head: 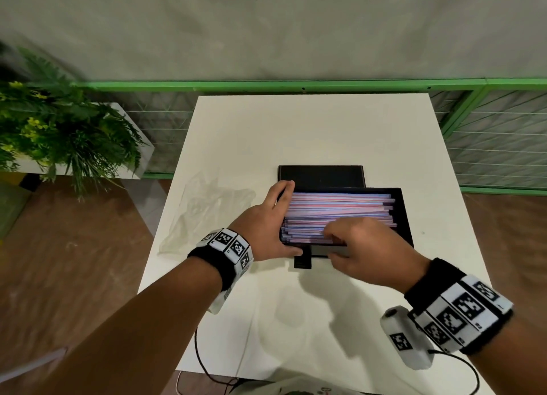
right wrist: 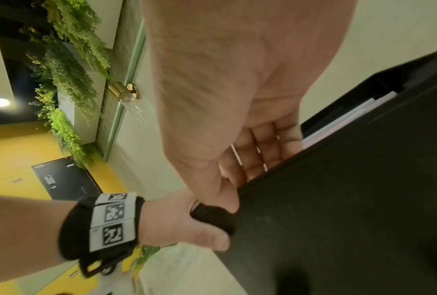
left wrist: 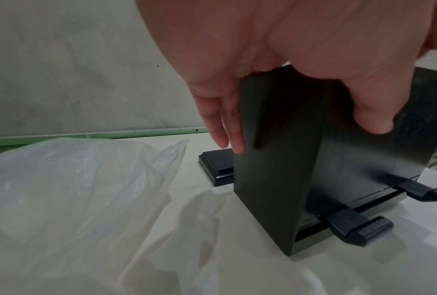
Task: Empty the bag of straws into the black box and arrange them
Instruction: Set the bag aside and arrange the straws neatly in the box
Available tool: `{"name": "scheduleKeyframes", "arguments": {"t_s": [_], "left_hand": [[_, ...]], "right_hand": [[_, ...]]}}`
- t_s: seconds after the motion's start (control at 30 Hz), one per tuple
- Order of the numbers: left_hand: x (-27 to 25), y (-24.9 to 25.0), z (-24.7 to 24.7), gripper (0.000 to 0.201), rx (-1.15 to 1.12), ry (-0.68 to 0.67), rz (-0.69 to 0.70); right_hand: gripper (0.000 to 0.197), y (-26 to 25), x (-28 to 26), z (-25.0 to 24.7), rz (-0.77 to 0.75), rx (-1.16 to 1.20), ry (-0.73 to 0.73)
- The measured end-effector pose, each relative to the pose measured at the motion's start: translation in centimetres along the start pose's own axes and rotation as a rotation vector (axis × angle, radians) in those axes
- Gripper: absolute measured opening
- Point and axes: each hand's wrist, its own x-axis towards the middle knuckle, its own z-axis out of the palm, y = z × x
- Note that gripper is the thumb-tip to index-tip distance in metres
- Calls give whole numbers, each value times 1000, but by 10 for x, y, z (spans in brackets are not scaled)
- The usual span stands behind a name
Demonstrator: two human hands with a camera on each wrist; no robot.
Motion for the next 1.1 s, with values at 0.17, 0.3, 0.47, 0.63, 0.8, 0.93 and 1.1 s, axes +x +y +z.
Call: {"name": "scheduleKeyframes", "arguments": {"t_s": [0.17, 0.3, 0.47, 0.63, 0.8, 0.93, 1.1], "left_hand": [[1, 0, 1, 138, 3, 7, -2], [0, 0, 2, 137, -4, 14, -1], [0, -1, 5, 136, -13, 30, 4], [0, -1, 4, 137, 1, 20, 4], [0, 1, 4, 136, 11, 23, -6], [0, 1, 4, 136, 13, 20, -9], [0, 1, 4, 136, 14, 8, -15]], "right_hand": [[32, -6, 7, 8, 117, -109, -242], [48, -1, 19, 19, 173, -56, -309], [44, 2, 32, 18, 253, 32, -360], [42, 1, 39, 22, 309, 77, -421], [43, 2, 45, 20, 352, 234, -447], [34, 1, 50, 21, 376, 266, -468], [19, -1, 47, 19, 387, 230, -420]]}}
